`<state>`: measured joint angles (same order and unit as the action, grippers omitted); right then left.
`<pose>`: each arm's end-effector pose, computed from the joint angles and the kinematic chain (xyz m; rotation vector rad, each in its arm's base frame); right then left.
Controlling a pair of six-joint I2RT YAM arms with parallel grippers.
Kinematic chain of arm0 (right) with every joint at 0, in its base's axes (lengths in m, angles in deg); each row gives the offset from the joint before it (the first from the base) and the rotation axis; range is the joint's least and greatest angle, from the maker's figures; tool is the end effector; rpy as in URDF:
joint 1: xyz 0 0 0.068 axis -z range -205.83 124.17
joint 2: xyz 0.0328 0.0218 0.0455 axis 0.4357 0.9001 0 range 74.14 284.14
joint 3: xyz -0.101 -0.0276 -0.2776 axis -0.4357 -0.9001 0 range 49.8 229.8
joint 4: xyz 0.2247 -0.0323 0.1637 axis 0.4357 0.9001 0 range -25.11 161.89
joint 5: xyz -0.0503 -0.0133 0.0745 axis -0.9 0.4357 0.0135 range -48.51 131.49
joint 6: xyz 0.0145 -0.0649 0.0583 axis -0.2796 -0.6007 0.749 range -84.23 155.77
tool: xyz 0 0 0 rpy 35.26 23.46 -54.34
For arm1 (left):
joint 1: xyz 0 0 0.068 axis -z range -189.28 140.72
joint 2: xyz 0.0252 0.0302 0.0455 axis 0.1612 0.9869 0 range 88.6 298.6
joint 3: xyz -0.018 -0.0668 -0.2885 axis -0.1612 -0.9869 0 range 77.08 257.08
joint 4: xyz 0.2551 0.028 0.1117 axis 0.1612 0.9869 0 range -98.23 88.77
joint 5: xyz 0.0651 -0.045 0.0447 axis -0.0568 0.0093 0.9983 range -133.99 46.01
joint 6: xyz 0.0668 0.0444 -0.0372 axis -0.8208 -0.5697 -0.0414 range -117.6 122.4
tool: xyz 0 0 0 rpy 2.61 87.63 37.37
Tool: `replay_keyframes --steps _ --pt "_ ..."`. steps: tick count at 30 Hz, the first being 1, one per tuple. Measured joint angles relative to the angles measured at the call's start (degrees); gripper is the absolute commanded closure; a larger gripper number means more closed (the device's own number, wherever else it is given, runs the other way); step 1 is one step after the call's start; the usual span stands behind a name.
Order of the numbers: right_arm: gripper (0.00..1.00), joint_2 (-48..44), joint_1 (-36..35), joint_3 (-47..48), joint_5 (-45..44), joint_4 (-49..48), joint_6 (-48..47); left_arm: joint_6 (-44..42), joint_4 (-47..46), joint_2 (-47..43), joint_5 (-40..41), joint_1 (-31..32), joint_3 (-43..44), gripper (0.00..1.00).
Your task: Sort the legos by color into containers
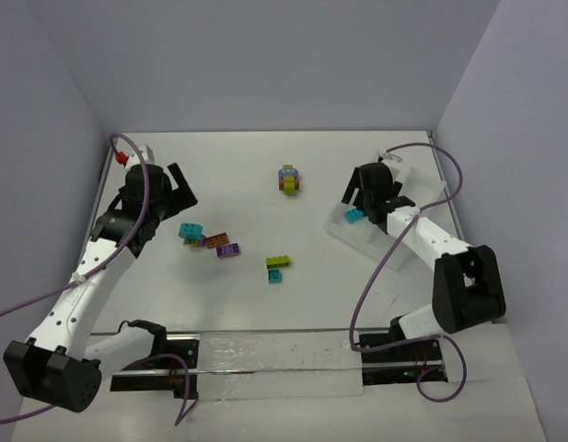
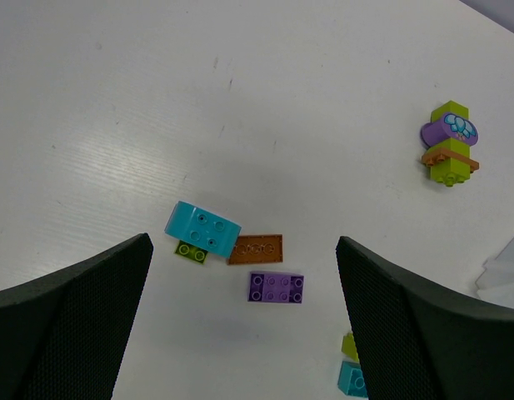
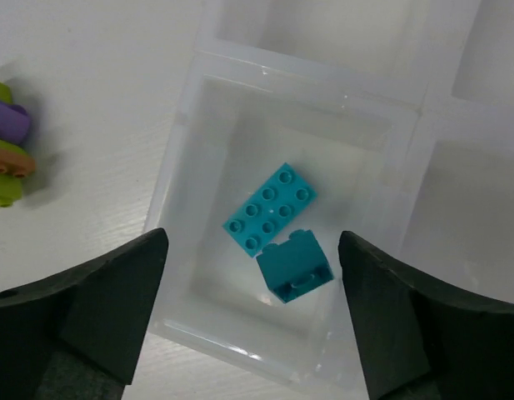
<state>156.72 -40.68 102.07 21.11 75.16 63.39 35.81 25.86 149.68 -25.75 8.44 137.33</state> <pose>0.3487 0.0641 0.2219 0.4291 2.1848 -0.0019 0.2624 -0.0581 0.3373 -0.4702 2.0984 -0.1720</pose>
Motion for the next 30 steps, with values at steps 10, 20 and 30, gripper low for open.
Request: replay_keyframes --steps 10,20,30 --pt "0.08 -2.9 -7.6 3.8 0.1 1.8 -3.5 0.0 0.7 0.4 0.1 0.0 1.0 0.01" --pt "0.10 -5.1 -35.2 2.8 2.8 2.7 0.1 0.0 0.9 0.9 1.1 0.0 3.3 0.01" --pt "0.22 5.9 -42.0 1.5 4.7 8.2 11.9 0.0 0.9 1.1 1.1 0.0 3.3 0.01"
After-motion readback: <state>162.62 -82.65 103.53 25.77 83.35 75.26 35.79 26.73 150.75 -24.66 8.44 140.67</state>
